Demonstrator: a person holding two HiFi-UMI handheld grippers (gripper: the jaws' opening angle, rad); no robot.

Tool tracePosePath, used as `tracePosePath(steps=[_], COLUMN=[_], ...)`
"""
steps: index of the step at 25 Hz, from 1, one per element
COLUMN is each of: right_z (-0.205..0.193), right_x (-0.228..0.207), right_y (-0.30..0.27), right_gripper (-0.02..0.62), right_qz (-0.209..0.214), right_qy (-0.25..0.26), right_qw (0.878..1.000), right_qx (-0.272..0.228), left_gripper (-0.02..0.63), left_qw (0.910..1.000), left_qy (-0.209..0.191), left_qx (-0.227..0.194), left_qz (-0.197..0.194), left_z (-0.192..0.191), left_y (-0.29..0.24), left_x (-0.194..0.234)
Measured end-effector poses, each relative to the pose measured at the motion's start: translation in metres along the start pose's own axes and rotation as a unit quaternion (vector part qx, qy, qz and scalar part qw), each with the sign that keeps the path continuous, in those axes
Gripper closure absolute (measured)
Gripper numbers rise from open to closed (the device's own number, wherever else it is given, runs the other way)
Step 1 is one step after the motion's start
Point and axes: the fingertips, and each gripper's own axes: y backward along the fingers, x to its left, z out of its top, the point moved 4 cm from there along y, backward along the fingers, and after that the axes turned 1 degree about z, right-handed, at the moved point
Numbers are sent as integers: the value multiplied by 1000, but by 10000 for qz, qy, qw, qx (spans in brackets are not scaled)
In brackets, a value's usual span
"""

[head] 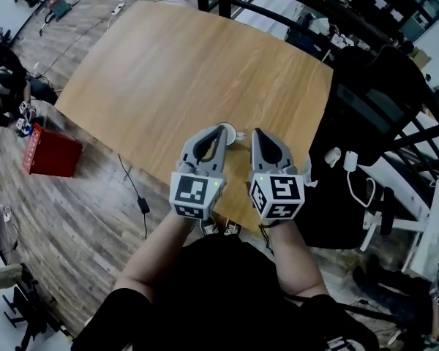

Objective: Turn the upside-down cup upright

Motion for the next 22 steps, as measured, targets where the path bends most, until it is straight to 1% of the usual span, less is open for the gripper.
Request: tracePosePath(steps=[2,5,7,10,13,15,18,22], right_z=[7,6,19,58,82,103,114,134], right_x=[-4,-18,-21,-5,12,20,38,58], right_y=[-3,-2,5,23,50,50,65,84], right_gripper=[583,583,583,583,583,583,583,583], right_qz=[-12,-40,-40,4,54,64,128,202], right_qy=[91,236,271,217,252,299,277,249], right_qw=[9999,9997,9993,9983,9983,9972,9973,9971], right_qx=[-61,-93,-252,-543,-532,-684,-661,-685], left_gripper=[598,598,598,598,598,598,598,598], left_qw=[9999,9993,9987,9980,9975,9971,9978,9980], left_qy=[12,165,117,-77,12,10,73,-62], left_qx=[-63,-189,-350,-468,-468,-567,-502,-498], left_qz=[116,283,363,418,521,506,438,381], left_z=[5,2,15,56,78,97,109,129], left_y=[-5,-13,-12,10,37,38,56,76], left_x=[0,-7,-12,-17,-29,-26,-34,-46])
